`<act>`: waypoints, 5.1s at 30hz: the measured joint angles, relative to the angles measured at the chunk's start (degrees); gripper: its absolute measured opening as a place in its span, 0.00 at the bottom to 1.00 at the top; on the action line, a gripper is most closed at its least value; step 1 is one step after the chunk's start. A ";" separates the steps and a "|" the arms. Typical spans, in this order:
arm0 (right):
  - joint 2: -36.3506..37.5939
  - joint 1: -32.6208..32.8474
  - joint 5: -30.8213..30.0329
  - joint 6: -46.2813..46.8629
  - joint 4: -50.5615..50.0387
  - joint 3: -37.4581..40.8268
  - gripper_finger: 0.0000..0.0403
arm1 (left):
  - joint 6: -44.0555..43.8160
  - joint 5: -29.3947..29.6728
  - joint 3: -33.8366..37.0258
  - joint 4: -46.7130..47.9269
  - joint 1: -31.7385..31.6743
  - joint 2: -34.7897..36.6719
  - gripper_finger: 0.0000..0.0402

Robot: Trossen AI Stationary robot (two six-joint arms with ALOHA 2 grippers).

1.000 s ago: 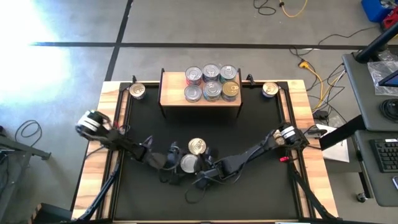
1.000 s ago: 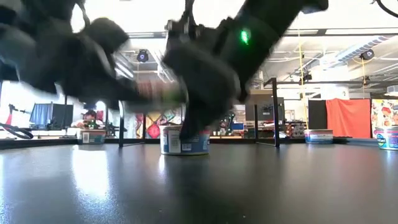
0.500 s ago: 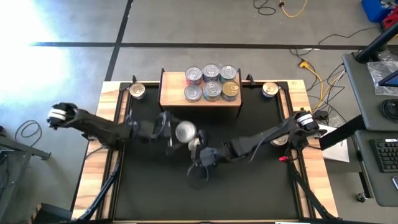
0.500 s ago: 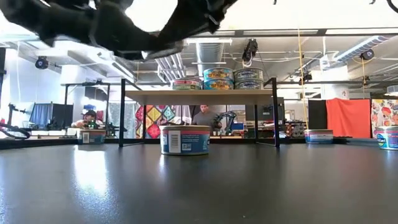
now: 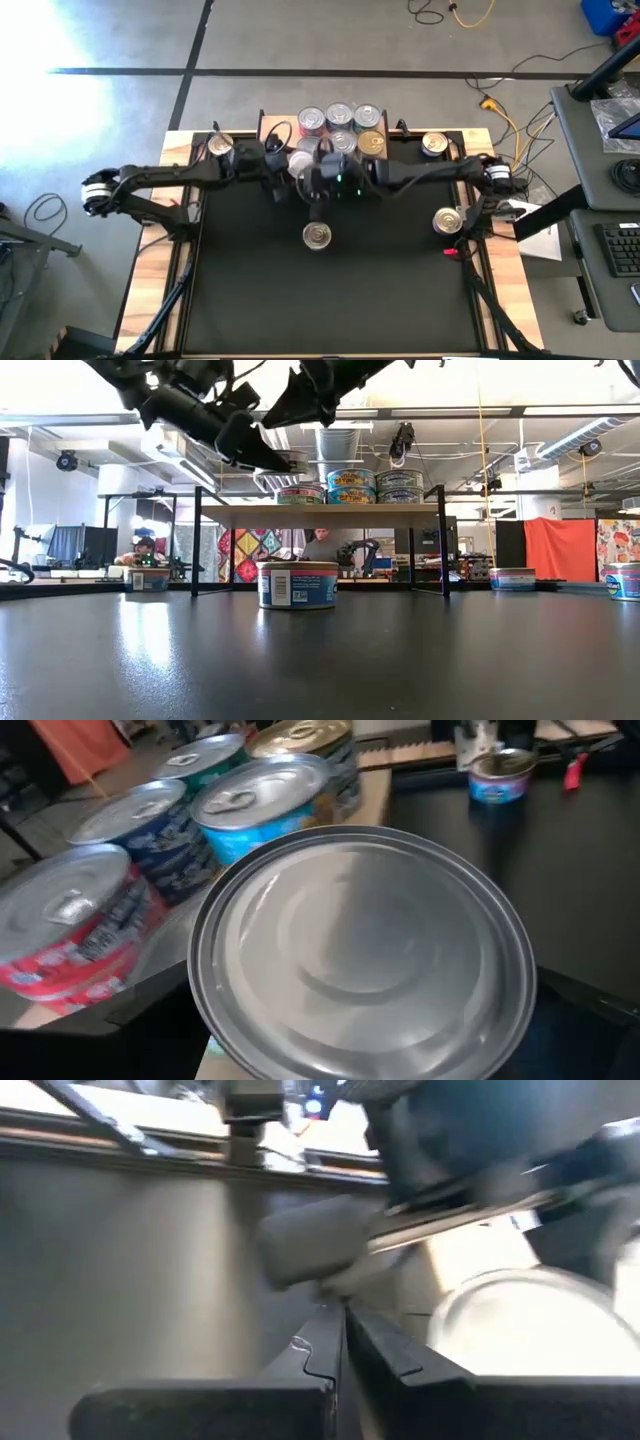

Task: Stack canned seafood by type on shelf
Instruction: Stack the white green tuna can on top of the white green tuna can on the shelf

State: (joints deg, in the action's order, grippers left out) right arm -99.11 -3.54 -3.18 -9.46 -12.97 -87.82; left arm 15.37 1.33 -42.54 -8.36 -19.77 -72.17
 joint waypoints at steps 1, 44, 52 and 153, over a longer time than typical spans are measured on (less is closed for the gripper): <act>-0.01 -1.06 -0.04 -1.26 -1.40 -1.43 0.03 | 0.29 -0.60 -1.13 1.34 -0.88 -0.27 0.96; -3.34 -15.29 3.60 -13.13 -10.68 -7.37 0.03 | 9.46 -17.36 -20.64 15.95 -13.68 -15.11 0.97; -3.11 -15.86 3.34 -13.59 -9.67 -4.41 0.03 | 8.23 -16.37 -21.82 17.79 -13.67 -16.56 0.99; -5.75 -17.37 5.99 -12.21 -10.14 -6.61 0.03 | 5.69 -15.03 -27.20 31.06 -15.14 -16.63 1.00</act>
State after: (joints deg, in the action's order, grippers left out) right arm -104.86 -20.91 2.81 -21.67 -23.11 -94.43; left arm 21.06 -13.71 -69.73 22.70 -34.92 -88.79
